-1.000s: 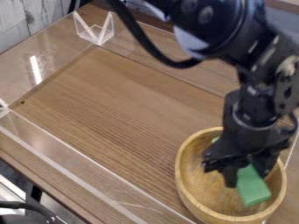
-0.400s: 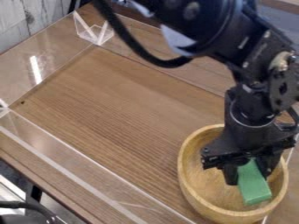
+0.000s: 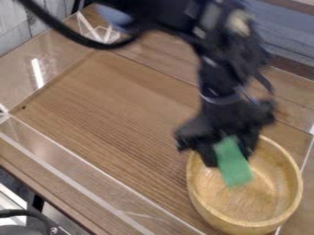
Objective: Remove the green block from the brown bowl and put it on the table
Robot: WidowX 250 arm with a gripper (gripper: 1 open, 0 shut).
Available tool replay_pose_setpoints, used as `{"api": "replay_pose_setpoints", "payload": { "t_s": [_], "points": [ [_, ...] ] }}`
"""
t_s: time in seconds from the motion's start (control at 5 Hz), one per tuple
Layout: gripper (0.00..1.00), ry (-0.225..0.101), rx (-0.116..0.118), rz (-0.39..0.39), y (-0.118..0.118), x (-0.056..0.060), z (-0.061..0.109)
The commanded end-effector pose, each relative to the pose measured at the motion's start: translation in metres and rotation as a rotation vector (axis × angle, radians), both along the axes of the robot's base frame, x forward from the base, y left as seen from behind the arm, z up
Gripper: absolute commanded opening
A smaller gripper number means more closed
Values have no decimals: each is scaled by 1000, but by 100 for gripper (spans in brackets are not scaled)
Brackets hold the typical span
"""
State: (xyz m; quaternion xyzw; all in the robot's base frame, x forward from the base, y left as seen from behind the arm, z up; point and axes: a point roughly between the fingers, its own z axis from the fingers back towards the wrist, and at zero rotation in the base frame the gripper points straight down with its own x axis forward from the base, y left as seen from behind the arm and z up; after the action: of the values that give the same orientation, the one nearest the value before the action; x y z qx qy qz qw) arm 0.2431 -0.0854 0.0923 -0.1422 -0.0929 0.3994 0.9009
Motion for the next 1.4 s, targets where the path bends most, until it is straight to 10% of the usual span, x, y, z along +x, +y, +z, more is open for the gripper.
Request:
{"api": "replay_pose_setpoints", "payload": {
  "t_s": [0.0,1.0,1.2],
  "points": [
    [0,-47,-16,40,29,7,19],
    [0,-41,-48,41,7,30,72],
    [0,-33,-41,67,10,20,69]
  ]
}}
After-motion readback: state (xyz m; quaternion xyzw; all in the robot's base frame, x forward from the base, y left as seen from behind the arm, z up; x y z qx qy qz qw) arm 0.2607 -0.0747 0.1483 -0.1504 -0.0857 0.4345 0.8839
